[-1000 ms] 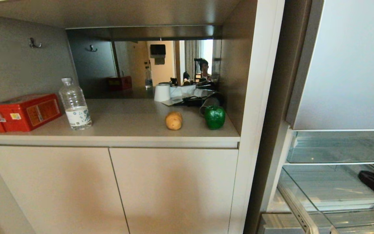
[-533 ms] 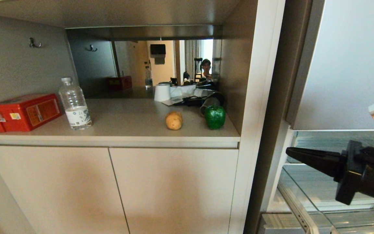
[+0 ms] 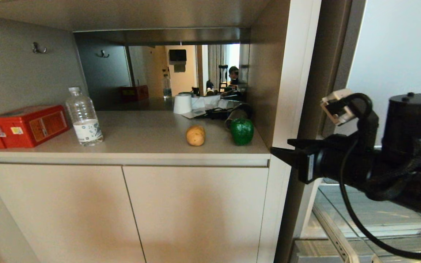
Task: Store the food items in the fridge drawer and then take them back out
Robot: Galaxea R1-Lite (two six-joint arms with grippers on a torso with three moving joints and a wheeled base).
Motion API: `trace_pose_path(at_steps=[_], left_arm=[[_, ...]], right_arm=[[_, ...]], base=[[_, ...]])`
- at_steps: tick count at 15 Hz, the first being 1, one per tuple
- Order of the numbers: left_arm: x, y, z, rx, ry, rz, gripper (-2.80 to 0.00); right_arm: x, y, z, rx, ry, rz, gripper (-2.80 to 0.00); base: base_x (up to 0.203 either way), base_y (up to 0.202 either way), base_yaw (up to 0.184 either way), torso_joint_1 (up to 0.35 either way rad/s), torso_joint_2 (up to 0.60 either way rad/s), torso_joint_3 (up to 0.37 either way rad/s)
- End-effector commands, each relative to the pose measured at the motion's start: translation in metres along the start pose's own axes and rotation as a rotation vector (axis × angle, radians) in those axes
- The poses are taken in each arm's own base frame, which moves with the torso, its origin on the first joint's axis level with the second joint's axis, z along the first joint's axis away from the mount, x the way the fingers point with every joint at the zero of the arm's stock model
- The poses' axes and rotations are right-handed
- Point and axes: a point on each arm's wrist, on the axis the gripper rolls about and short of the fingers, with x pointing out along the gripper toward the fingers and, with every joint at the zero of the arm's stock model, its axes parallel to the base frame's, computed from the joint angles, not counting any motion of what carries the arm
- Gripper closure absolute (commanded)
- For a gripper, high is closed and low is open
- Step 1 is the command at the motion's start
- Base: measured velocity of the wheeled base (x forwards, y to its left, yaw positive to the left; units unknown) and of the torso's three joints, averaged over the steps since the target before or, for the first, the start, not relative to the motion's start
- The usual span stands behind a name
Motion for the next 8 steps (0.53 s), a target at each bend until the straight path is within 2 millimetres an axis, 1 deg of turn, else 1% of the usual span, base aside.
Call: trace_pose_path(at_steps=[1, 3, 5, 8], left_arm=[[0.001, 0.0, -0.003, 0.0, 0.011, 0.0, 0.0], [0.001, 0.0, -0.003, 0.0, 0.011, 0.0, 0.0], [0.001, 0.0, -0.003, 0.0, 0.01, 0.0, 0.0], [0.001, 0.0, -0.003, 0.0, 0.011, 0.0, 0.0]], right_arm=[[0.03, 0.018, -0.004, -0.018, 0.025, -0.075, -2.8], [0.045, 0.03, 0.002, -0.033, 0.01, -0.165, -2.8], [0.057, 0.034, 0.007, -0.058, 0.056, -0.248, -2.8], [0.069, 0.037, 0.011, -0.085, 0.122, -0.303, -2.8]], base=[[0.0, 0.0, 0.0, 0.0, 0.0, 0.0], [0.0, 0.0, 0.0, 0.0, 0.0, 0.0], [0.0, 0.0, 0.0, 0.0, 0.0, 0.0], [0.0, 0.0, 0.0, 0.0, 0.0, 0.0]])
